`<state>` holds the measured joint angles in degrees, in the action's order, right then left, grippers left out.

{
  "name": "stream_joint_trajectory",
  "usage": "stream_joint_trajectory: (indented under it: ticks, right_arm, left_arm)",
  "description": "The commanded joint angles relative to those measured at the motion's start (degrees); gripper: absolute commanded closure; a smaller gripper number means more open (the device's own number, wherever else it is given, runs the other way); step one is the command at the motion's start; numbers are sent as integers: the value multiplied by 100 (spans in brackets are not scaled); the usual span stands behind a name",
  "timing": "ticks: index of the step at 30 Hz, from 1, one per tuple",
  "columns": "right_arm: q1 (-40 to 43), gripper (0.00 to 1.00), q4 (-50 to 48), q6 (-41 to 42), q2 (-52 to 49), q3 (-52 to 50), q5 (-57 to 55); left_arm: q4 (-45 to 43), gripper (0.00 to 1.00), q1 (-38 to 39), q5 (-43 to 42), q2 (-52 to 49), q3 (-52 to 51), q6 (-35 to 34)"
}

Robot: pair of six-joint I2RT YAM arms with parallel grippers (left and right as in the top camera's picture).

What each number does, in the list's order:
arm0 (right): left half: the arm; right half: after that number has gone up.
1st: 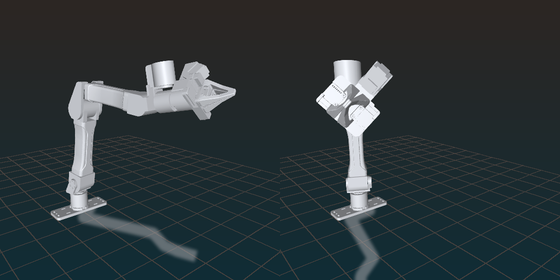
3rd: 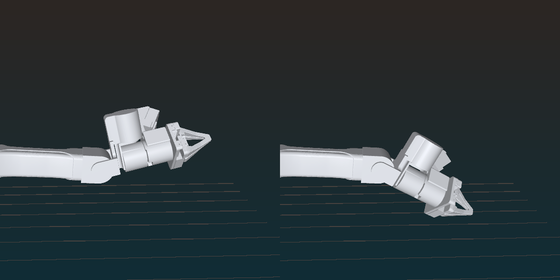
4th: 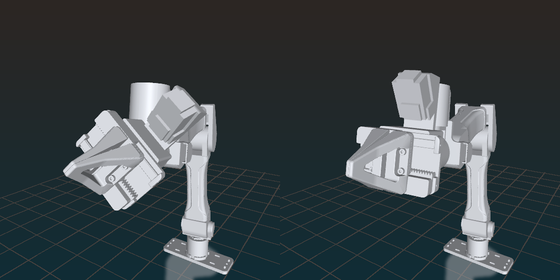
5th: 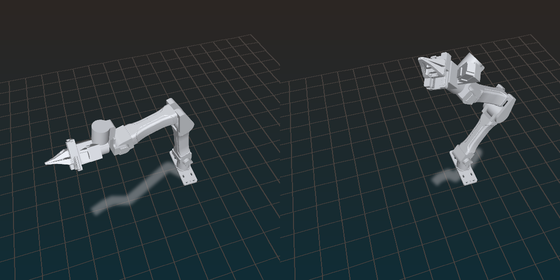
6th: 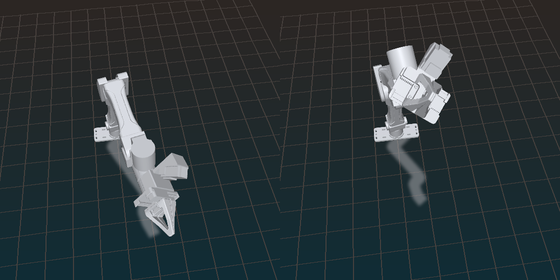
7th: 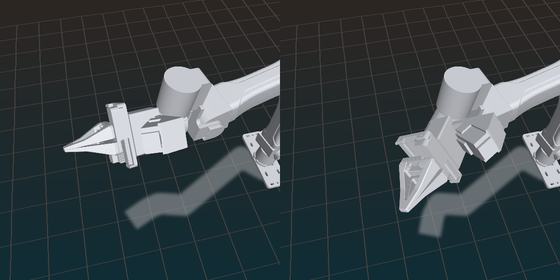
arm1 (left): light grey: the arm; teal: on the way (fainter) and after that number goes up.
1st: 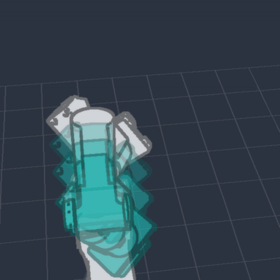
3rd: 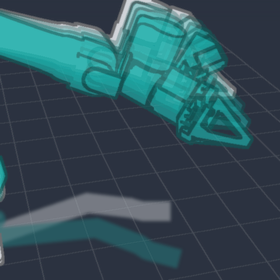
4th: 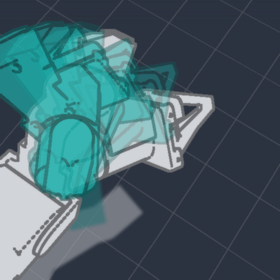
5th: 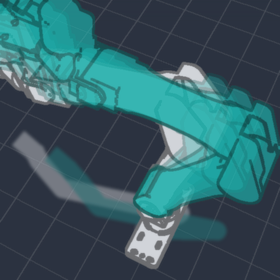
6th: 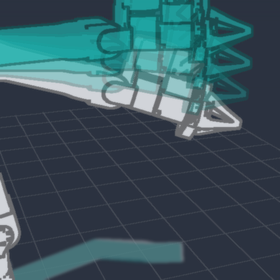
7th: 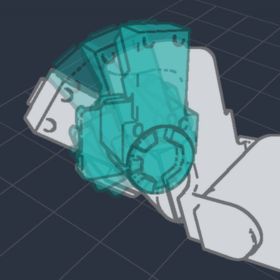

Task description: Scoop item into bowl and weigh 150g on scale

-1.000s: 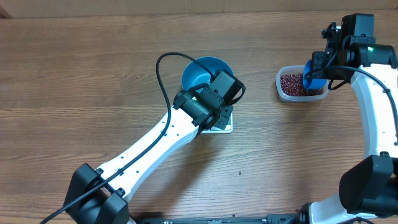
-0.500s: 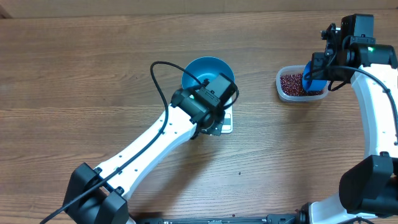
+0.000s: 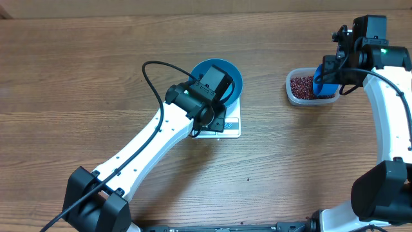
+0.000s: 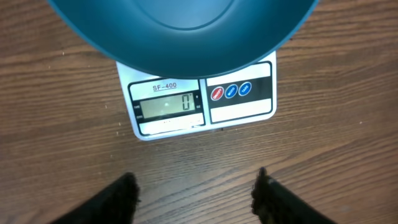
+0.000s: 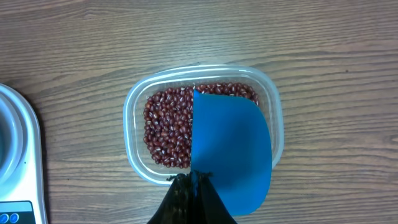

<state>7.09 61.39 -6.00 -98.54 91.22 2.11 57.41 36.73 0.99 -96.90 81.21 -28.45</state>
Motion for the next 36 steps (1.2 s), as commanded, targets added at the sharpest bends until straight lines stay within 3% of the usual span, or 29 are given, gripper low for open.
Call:
stream_joint_trajectory:
  ticks: [1, 6, 9, 16, 26, 36]
  right_arm:
    - [4, 96, 17, 116, 42, 98, -31]
    - [4, 96, 120, 127, 42, 85, -33]
    - [4, 96, 109, 146, 42, 83, -33]
    - [4, 97, 216, 168, 42, 273, -79]
    - [4, 97, 1300, 168, 42, 1904, -98]
    - [-85, 96, 1862, -140, -435, 1932, -619]
  left_arm:
    - [-20, 25, -24, -37, -22, 20, 37]
    - [-57, 13, -17, -35, -44, -138, 127]
    - [-133, 0, -20, -35, -48, -247, 149]
    - [-337, 0, -20, -42, -48, -275, 271]
    - [-350, 0, -20, -42, -48, -275, 271]
    - [-350, 1, -20, -42, -48, -275, 271]
